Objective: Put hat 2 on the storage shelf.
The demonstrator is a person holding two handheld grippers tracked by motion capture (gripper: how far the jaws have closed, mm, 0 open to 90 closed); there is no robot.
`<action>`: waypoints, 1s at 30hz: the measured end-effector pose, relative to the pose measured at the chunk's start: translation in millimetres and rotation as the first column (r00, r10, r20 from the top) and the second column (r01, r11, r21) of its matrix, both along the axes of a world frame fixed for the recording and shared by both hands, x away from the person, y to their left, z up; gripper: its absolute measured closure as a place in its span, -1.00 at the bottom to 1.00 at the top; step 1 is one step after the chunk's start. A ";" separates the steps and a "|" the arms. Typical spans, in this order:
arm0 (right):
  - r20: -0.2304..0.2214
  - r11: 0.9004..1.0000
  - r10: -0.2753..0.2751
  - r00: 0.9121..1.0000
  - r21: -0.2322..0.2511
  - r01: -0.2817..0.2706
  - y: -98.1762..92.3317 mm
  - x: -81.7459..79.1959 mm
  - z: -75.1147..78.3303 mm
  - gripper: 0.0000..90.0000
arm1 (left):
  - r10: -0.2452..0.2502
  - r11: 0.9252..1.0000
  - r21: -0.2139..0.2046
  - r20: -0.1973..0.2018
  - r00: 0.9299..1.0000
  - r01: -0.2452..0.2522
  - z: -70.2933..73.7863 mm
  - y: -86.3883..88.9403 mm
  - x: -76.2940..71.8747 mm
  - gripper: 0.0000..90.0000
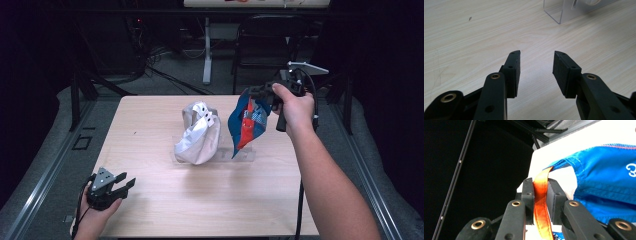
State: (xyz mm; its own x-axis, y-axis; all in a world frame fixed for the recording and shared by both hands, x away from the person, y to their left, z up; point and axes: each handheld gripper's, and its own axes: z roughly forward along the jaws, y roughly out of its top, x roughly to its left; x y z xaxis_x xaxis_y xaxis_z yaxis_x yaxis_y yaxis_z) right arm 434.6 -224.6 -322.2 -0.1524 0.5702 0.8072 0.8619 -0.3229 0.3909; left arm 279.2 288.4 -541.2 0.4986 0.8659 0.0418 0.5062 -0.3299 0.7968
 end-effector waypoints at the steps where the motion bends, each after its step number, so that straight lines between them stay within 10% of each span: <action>1: -0.011 1.000 0.004 1.000 -0.009 -0.004 1.9 1.2 -2.3 0.74 | 0.001 1.000 -0.001 -0.003 1.000 -0.001 0.1 -0.1 0.7 0.29; 30: -0.034 0.996 0.015 0.999 -0.088 -0.018 9.9 -0.9 -27.8 0.73 | -0.002 1.000 0.005 0.007 1.000 0.002 0.3 2.8 -5.1 0.28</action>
